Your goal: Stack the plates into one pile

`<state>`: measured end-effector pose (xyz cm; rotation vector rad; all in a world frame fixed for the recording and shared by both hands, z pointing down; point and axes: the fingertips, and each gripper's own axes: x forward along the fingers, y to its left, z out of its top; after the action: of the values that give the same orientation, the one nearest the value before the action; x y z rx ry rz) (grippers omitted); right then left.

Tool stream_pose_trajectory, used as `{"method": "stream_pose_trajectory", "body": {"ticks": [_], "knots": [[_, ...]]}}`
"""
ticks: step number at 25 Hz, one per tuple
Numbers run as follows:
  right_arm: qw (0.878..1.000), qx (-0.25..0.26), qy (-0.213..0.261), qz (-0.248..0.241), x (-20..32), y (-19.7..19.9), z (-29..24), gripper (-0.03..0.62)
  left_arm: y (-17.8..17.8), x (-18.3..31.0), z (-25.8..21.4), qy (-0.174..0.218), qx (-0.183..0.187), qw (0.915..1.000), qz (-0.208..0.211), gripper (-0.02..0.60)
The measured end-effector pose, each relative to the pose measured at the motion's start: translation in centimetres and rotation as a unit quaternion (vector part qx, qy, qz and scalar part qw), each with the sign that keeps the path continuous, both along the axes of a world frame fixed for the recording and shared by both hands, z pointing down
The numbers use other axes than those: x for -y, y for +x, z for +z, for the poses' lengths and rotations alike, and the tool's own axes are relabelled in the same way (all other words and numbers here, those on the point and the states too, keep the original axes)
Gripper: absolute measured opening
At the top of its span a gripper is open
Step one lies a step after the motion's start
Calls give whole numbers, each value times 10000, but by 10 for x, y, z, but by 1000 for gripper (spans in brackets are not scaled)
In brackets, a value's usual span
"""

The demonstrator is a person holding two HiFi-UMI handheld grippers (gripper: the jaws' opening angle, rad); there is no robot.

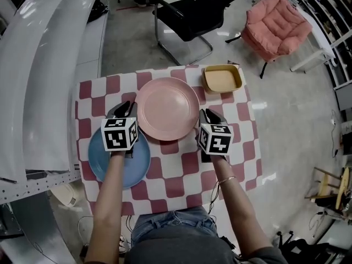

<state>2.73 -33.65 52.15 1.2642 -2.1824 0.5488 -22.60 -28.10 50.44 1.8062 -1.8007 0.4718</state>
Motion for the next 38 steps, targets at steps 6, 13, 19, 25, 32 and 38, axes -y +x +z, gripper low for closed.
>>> {"method": "stream_pose_trajectory", "body": {"ticks": [6,13,19,25,32,38], "knots": [[9997,-94,-184,-97,14,-7,15,64,-2,16,15,-220,-85,9997,80,97],[9991,8,-391,-148,16,-14,20,66,-4,23,19,-502,-134,9984,220,97],[9985,-22,-515,-164,15,-14,25,66,-1,24,31,-923,-152,9949,387,100],[9982,-100,-561,-177,14,-14,26,67,3,24,40,-1223,36,9912,512,100],[9976,-105,-656,-192,13,-16,30,67,7,24,52,-1526,135,9863,618,100],[9962,-133,-831,-221,12,-18,38,67,7,25,56,-1583,238,9852,613,80]]}}
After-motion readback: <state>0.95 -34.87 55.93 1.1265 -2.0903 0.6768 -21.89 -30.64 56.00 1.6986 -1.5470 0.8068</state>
